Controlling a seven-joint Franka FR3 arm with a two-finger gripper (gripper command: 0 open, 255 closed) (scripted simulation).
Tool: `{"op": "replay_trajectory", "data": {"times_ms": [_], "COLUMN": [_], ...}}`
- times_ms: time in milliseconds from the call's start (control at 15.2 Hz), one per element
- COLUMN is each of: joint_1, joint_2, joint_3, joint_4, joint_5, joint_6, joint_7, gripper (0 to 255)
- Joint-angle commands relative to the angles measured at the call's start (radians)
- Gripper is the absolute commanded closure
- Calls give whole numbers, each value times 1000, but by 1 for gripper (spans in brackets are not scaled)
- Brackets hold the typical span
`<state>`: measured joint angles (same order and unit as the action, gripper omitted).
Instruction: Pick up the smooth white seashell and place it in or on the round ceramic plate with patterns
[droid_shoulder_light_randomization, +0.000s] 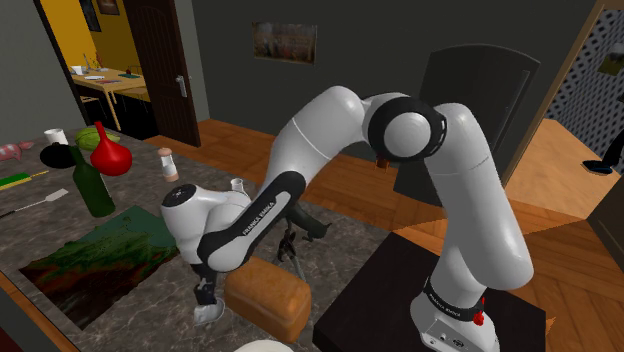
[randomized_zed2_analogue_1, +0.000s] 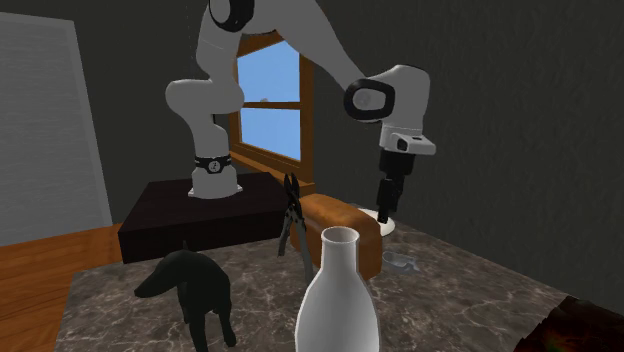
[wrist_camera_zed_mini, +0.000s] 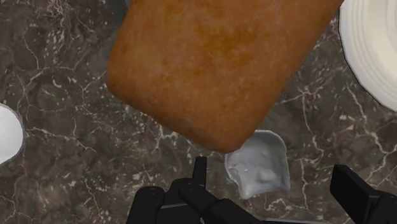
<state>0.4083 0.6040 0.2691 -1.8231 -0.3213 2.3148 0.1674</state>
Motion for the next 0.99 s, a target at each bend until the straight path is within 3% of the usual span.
{"op": "replay_trajectory", "data": {"times_ms": [0, 198, 924], "joint_1": [35, 69, 77], "joint_2": [76, 157, 228], "joint_3": [-6, -13, -33], "joint_4": [76, 163, 173], "joint_5": [-23, -42, -63], "joint_6": [-7, -19, 41], "joint_7": [8, 8, 19], "gripper": [0, 0, 0]}}
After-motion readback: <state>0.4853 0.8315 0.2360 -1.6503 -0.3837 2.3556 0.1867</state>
